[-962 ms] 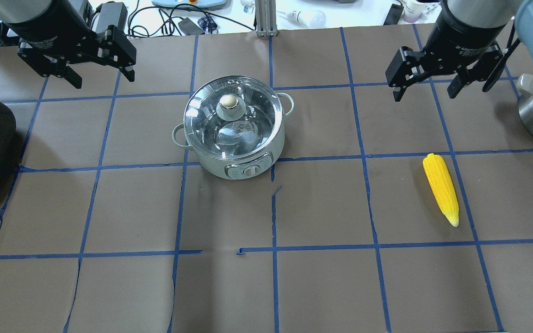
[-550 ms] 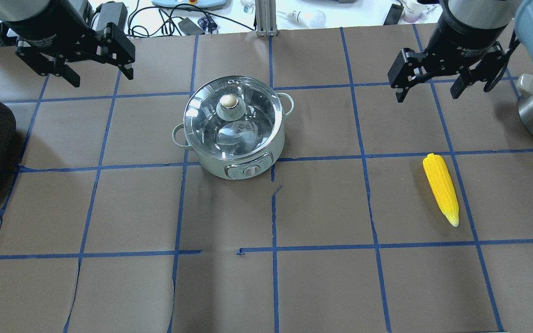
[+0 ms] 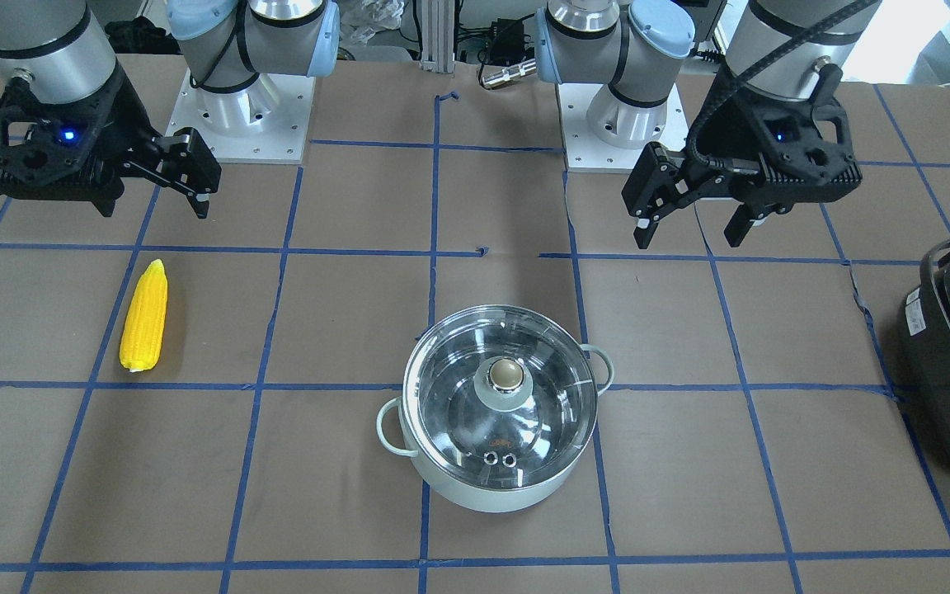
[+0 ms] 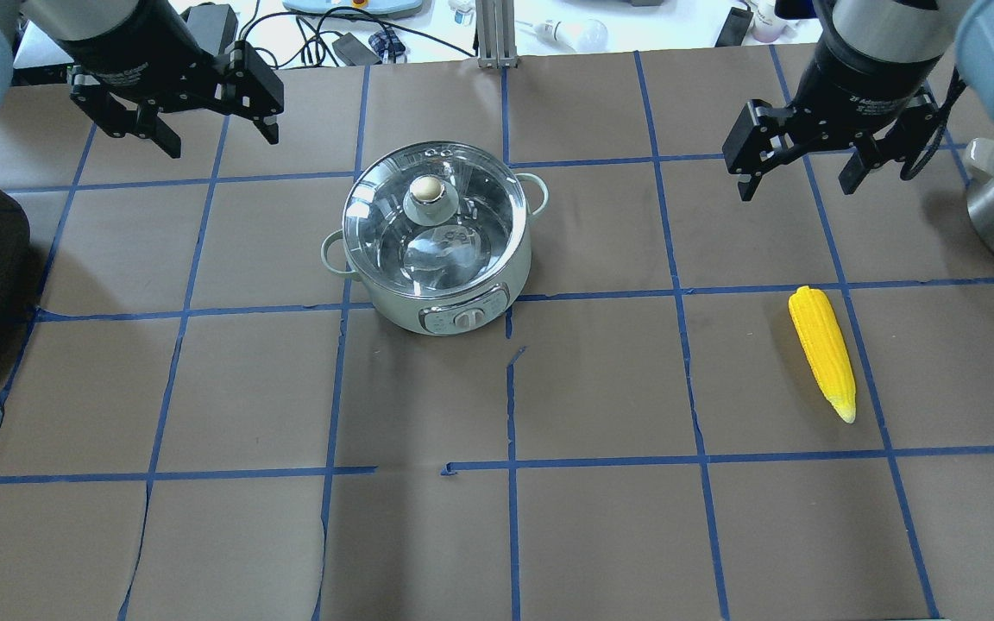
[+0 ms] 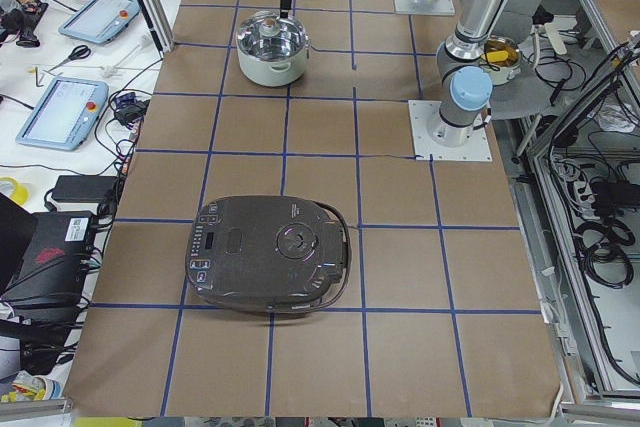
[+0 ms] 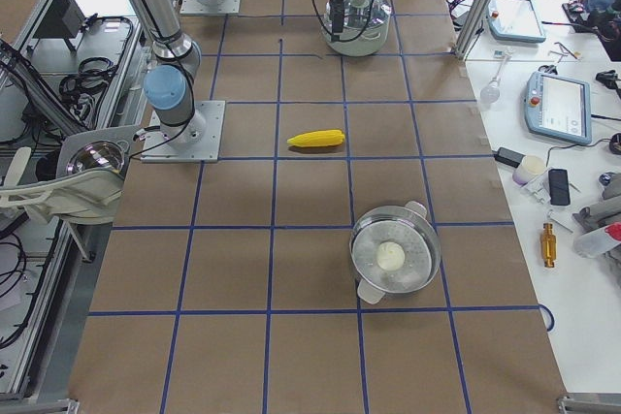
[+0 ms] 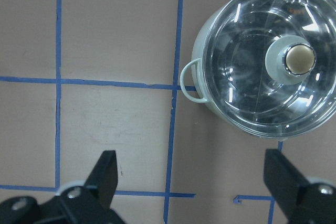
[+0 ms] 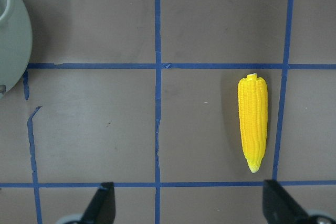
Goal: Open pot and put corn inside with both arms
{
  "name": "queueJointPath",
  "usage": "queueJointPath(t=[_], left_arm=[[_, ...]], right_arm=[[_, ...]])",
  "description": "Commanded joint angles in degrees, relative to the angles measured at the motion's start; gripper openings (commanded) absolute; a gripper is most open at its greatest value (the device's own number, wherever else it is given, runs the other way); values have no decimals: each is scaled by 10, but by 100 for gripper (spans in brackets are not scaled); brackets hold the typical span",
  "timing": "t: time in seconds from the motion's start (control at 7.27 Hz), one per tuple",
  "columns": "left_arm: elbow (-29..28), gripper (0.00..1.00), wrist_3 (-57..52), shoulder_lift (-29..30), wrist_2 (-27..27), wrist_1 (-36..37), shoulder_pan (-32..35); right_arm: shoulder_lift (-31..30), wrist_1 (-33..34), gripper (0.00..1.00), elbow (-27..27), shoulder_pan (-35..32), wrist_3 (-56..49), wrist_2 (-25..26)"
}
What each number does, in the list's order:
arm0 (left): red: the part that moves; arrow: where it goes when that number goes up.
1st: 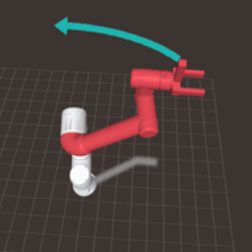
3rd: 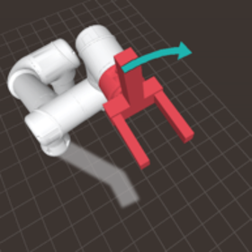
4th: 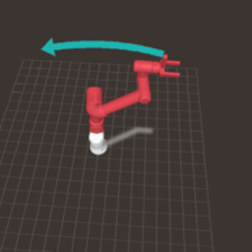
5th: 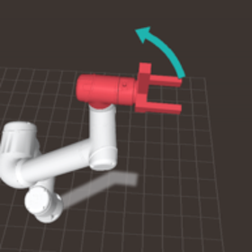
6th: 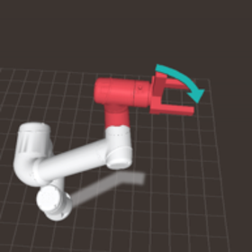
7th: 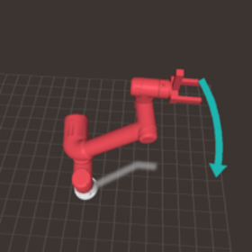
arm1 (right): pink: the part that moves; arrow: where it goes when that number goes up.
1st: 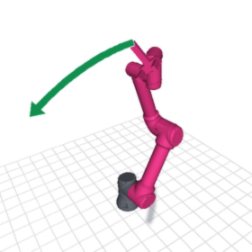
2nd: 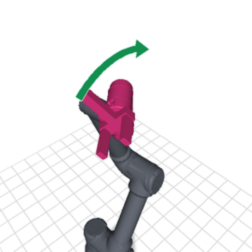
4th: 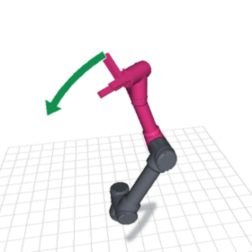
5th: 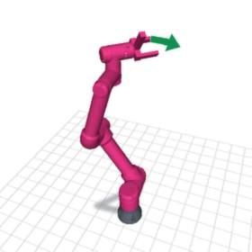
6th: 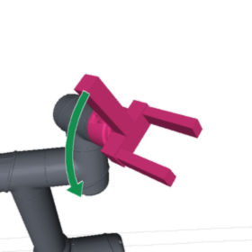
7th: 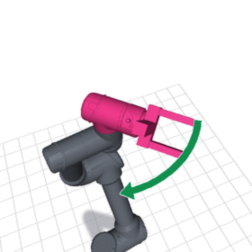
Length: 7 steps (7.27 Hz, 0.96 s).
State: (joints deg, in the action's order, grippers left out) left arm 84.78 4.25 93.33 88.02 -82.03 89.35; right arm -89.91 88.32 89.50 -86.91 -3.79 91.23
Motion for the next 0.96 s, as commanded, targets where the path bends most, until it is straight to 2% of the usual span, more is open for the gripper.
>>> queueJointPath(t=[0.0, 0.14, 0.41, 0.55, 0.83], left_arm=[[-1, 98, 8, 81, -5, 108, 47], [-19, 98, 21, 125, -4, 121, 68], [-48, 98, 43, 177, 0, 120, 113], [-47, 99, 46, 181, 0, 118, 116], [-44, 100, 51, 186, 0, 114, 118]], right_arm=[[-1, 9, 100, 12, 2, 1, 0], [5, 10, 100, 16, 18, -8, -3], [20, 56, 98, 43, 75, -44, -11], [21, 123, 91, 95, 90, -99, -7], [25, 318, 100, 242, 155, -207, -12]])
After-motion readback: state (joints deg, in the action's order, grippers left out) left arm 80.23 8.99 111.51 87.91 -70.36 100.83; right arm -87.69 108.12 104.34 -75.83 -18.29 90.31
